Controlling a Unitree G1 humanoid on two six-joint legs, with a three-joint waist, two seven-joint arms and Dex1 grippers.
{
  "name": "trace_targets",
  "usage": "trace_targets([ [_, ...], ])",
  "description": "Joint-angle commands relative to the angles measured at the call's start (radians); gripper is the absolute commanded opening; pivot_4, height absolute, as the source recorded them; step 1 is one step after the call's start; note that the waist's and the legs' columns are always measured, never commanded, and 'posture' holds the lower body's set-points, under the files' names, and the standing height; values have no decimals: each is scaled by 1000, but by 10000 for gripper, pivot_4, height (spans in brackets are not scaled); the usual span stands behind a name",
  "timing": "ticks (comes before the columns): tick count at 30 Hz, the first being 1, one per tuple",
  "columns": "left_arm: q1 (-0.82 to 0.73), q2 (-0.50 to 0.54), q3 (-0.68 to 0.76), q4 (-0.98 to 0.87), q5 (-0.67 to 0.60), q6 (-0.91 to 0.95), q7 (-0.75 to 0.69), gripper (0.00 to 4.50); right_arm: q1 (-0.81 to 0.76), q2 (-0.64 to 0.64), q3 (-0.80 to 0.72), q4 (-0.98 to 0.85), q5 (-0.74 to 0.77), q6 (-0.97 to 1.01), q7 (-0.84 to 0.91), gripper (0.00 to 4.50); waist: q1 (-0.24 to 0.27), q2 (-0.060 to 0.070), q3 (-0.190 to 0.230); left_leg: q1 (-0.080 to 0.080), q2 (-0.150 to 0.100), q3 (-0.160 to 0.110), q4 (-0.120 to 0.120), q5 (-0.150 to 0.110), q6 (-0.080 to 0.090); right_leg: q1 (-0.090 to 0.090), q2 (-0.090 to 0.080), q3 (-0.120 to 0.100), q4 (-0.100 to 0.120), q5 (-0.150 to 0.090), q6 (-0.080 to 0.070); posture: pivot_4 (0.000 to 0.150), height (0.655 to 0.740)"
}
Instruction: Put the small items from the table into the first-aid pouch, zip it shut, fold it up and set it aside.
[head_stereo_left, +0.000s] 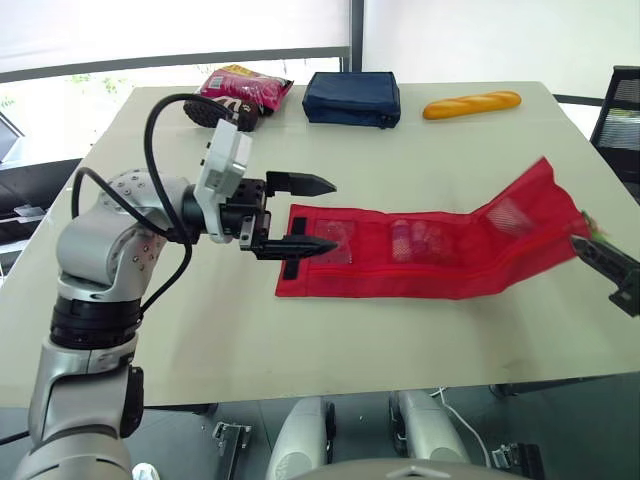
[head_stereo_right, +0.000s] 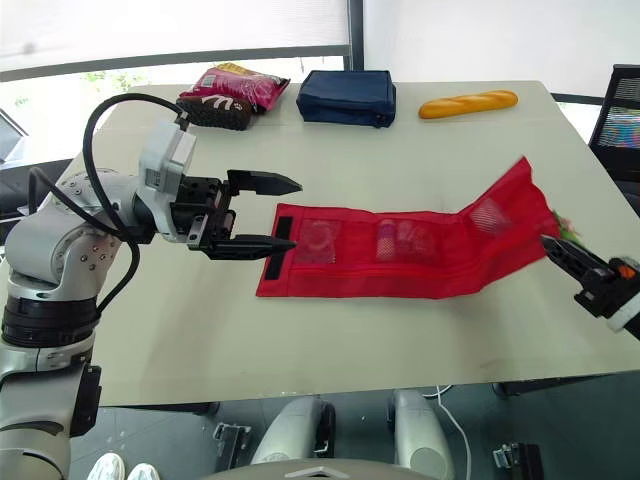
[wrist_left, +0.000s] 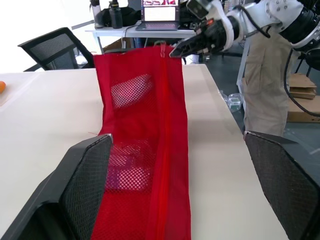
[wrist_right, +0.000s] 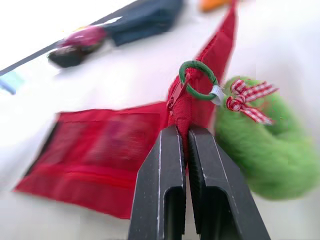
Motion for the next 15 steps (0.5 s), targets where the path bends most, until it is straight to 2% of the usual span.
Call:
trace_targets([
  [1, -10, 25, 46, -9, -8, -17, 1, 45000, -102, -43, 143, -78, 89, 2, -27, 562, -4, -1, 0, 0, 1, -1, 0, 0, 0, 0, 1, 0, 0, 0, 0, 1500, 7134],
  [5, -4, 38, 60, -21, -19, -10, 2, 45000, -267, -25, 416, -97, 1, 26, -48, 562, -8, -2, 1, -1, 2, 0, 0, 0, 0, -1, 2, 0, 0, 0, 0, 1500, 7134],
  [8, 2, 44, 69, -31, -25, -4, 9, 45000, -355, -3, 604, -100, -124, 45, -32, 562, -5, -2, 1, -3, 2, 0, 0, 0, 0, -2, 1, 0, -1, 1, 1, 1500, 7134],
  [15, 31, 56, 99, -72, -41, 15, 47, 45000, -442, 34, 914, -103, -423, 32, 51, 562, -1, -3, 0, -7, 2, -1, 0, 0, 0, -5, -3, 0, -1, 2, 3, 1500, 7134],
])
